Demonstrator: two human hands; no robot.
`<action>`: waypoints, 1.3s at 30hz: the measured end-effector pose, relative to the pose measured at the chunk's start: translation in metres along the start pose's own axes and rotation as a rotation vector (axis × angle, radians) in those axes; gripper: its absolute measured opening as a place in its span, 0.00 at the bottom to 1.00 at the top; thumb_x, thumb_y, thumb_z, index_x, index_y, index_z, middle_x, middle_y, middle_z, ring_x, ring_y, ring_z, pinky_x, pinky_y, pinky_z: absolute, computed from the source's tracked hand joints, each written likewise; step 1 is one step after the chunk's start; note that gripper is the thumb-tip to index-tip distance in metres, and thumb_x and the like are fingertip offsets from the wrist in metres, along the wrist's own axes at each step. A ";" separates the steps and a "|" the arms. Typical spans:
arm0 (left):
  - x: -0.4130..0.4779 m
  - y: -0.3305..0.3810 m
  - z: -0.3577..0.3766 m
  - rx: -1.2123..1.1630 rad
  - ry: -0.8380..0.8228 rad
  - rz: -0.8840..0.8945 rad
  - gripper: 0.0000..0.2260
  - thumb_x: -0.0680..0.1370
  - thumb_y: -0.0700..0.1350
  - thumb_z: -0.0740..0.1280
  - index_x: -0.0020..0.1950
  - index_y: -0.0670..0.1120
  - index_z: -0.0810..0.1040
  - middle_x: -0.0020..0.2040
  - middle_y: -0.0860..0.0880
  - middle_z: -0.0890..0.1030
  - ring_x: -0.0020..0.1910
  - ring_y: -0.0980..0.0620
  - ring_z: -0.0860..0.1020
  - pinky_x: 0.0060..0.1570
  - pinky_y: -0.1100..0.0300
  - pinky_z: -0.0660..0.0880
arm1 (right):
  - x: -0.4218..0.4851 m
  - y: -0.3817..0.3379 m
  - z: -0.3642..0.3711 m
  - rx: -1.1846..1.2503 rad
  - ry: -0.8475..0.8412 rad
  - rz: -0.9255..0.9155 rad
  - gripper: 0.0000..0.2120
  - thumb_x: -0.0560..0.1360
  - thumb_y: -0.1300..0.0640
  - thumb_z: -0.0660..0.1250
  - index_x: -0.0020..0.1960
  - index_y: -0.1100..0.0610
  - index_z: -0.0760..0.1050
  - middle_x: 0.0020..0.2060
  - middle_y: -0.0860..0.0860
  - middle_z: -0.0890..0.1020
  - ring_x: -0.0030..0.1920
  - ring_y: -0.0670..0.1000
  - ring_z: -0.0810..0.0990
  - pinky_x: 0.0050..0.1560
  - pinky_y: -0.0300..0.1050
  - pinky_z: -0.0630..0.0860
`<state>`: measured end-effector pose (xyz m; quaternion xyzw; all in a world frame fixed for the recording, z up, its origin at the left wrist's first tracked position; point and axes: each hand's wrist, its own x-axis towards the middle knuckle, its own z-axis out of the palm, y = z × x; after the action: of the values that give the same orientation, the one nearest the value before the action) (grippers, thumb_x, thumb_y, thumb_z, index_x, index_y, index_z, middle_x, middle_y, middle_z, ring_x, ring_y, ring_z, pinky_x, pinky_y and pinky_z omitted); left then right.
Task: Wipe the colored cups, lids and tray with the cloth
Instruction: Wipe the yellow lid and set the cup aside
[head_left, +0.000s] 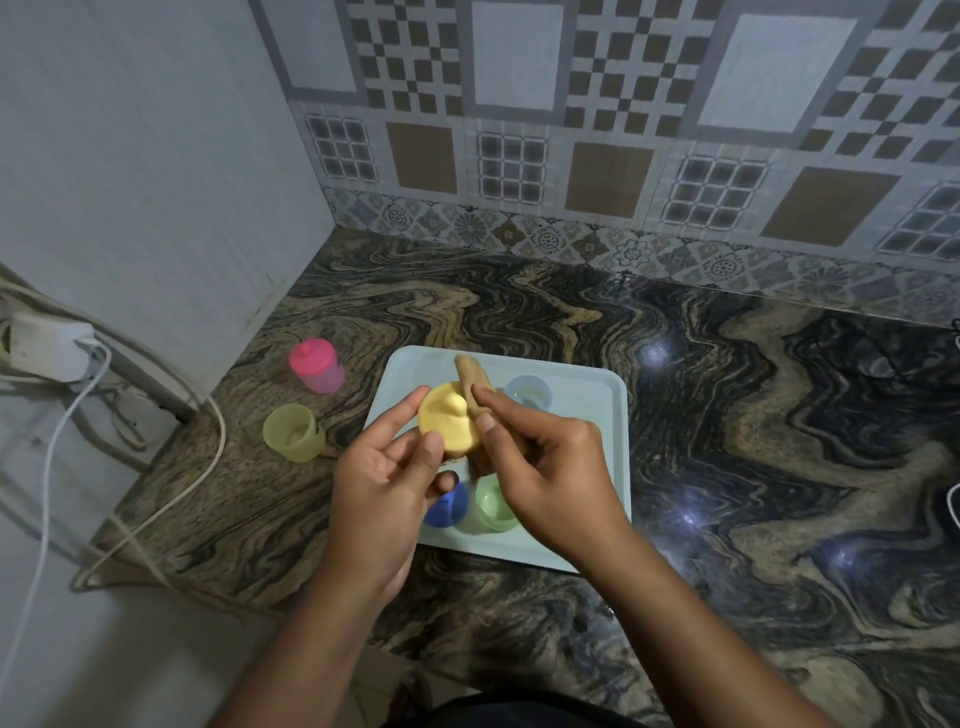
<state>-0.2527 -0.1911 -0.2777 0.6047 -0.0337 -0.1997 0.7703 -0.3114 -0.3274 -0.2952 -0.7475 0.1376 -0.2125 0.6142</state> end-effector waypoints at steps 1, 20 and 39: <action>0.000 0.000 -0.001 -0.001 -0.011 -0.008 0.23 0.74 0.42 0.67 0.70 0.47 0.74 0.50 0.45 0.86 0.42 0.51 0.78 0.36 0.61 0.75 | 0.002 -0.002 -0.002 -0.018 0.002 0.034 0.13 0.80 0.57 0.68 0.64 0.51 0.82 0.49 0.58 0.87 0.47 0.58 0.87 0.47 0.59 0.82; 0.000 -0.003 -0.008 0.071 -0.028 -0.033 0.18 0.80 0.38 0.62 0.68 0.50 0.75 0.51 0.48 0.86 0.46 0.51 0.79 0.39 0.56 0.77 | 0.004 -0.006 0.000 -0.134 -0.008 0.042 0.12 0.80 0.57 0.68 0.62 0.52 0.83 0.39 0.49 0.88 0.37 0.49 0.85 0.39 0.48 0.82; -0.001 -0.011 -0.004 0.082 -0.005 -0.012 0.25 0.75 0.43 0.67 0.72 0.48 0.72 0.56 0.52 0.85 0.55 0.55 0.82 0.52 0.48 0.78 | 0.006 -0.005 0.001 -0.145 -0.001 0.050 0.12 0.80 0.57 0.68 0.62 0.52 0.83 0.39 0.46 0.88 0.40 0.46 0.86 0.44 0.51 0.82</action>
<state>-0.2551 -0.1888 -0.2891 0.6353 -0.0403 -0.2043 0.7436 -0.3057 -0.3285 -0.2894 -0.7866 0.1709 -0.1860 0.5634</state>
